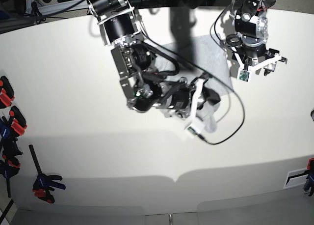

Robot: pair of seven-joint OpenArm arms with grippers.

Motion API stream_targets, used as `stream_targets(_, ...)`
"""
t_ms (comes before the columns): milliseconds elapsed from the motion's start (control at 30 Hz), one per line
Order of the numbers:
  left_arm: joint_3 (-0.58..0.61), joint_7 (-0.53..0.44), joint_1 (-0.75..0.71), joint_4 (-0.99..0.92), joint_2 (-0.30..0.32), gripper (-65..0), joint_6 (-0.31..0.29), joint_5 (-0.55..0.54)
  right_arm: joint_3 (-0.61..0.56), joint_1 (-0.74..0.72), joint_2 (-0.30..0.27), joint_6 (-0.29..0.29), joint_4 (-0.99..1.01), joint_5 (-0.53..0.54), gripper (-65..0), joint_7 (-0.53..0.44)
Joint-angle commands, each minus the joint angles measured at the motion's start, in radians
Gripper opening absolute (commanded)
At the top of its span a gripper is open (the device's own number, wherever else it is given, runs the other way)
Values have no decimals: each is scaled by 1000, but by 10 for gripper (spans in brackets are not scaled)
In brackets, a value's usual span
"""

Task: Fold the T-shirt properly
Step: 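Fold the lifted end over onto the left-folded section with the right gripper, then press and adjust the folded bundle with both grippers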

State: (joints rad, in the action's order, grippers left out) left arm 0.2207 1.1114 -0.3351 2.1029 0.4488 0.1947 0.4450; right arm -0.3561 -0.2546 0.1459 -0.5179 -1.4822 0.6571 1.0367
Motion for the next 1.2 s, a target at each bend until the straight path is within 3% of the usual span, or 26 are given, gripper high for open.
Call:
stream_targets(0,-5,-6,5,18,9,-330,23,19,-19,-24,11,-10,-19,25,-650,-27)
stream_targets(67,-5,-4,5,18,9,-330,23,19,-50,-24,11,-10,-19,24,-650,-27)
stream_targets(200,-5,-4,5,18,9,-330,23,19,-113,-24,11,-10,-19,28,-395,-60)
stream_targets(267,-5,-4,5,18,10,-330,23,29,-146,-25,11,-10,-19,34,-353,-74)
stream_targets(467,-5,26,5,18,16,-330,23,100,-200,-34,11,-10,-21,30,-354,-79)
stream_targets(567,-5,26,5,18,17,-330,24,104,-171,-45,11,-10,-56,-30,-355,-52)
stream_targets(633,-5,26,5,18,17,-330,24,104,-122,-43,11,3,-115,-120,-355,-19)
stream_targets(700,-5,26,5,18,17,-330,24,104,-62,-35,11,56,-190,-276,-361,36)
stream_targets(800,-5,24,5,18,17,-330,24,104,57,14,11,61,-314,-469,-361,74)
stream_targets(900,-5,24,5,18,17,-330,24,104,183,84,1,61,-421,-422,-361,80)
stream_targets(1067,-5,21,5,18,17,-330,27,103,340,206,-111,39,-450,-342,-361,102)
stream_targets(1167,-5,17,5,18,17,-330,27,103,379,264,-144,10,-450,-288,-361,98)
